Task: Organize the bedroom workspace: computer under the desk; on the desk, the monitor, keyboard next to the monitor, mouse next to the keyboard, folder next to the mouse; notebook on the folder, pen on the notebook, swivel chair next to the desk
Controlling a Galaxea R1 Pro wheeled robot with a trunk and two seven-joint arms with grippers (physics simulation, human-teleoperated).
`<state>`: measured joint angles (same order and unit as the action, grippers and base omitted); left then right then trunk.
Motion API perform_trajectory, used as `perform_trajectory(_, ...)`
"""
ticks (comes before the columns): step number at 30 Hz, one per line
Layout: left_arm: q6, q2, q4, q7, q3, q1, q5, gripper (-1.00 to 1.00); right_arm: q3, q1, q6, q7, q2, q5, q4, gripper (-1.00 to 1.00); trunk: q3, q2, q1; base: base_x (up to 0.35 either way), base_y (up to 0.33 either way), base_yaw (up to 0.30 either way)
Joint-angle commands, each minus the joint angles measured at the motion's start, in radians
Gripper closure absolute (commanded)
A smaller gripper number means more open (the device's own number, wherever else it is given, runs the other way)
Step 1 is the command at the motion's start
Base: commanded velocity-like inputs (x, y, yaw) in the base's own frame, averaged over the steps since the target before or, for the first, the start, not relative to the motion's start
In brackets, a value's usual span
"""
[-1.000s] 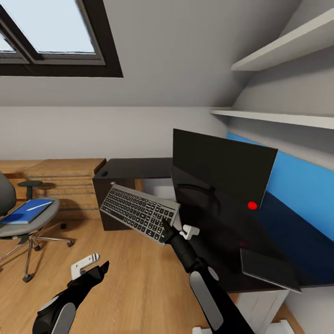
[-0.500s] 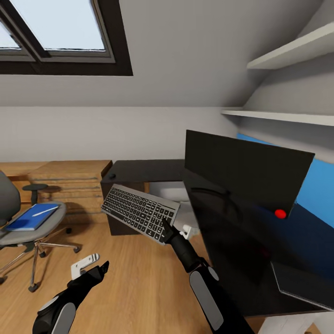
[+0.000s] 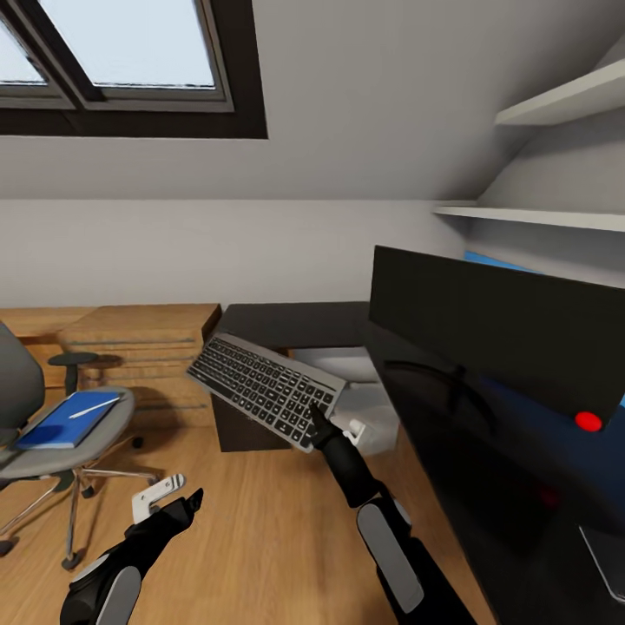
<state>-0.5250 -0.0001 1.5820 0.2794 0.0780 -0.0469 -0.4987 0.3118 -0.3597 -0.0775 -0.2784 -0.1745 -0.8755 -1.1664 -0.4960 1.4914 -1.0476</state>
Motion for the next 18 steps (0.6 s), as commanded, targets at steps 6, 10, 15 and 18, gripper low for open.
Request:
perform_trajectory(6,-0.004,0.000,0.001,0.007,-0.001,-0.001,-0.011,-1.00,-0.023,-0.001,-0.004,0.001,0.000,-0.059,0.000,1.00,-0.001,0.001,0.000,0.235,0.271,0.000)
perform_trajectory(10,-0.005,0.000,0.000,0.010,-0.002,-0.001,-0.011,-1.00,-0.044,-0.001,-0.005,0.008,0.000,-0.158,0.001,1.00,-0.001,0.001,0.000,0.239,0.264,0.000)
perform_trajectory(15,-0.005,0.000,-0.002,0.012,-0.003,-0.001,-0.011,-1.00,-0.045,-0.002,-0.070,0.078,0.000,-0.266,0.007,1.00,-0.001,0.001,0.000,0.213,0.208,0.000)
perform_trajectory(18,-0.003,-0.001,-0.004,0.012,-0.004,-0.001,-0.011,-1.00,-0.043,-0.003,-0.207,0.182,0.000,-0.293,0.009,1.00,-0.001,0.001,0.000,0.075,0.068,0.000)
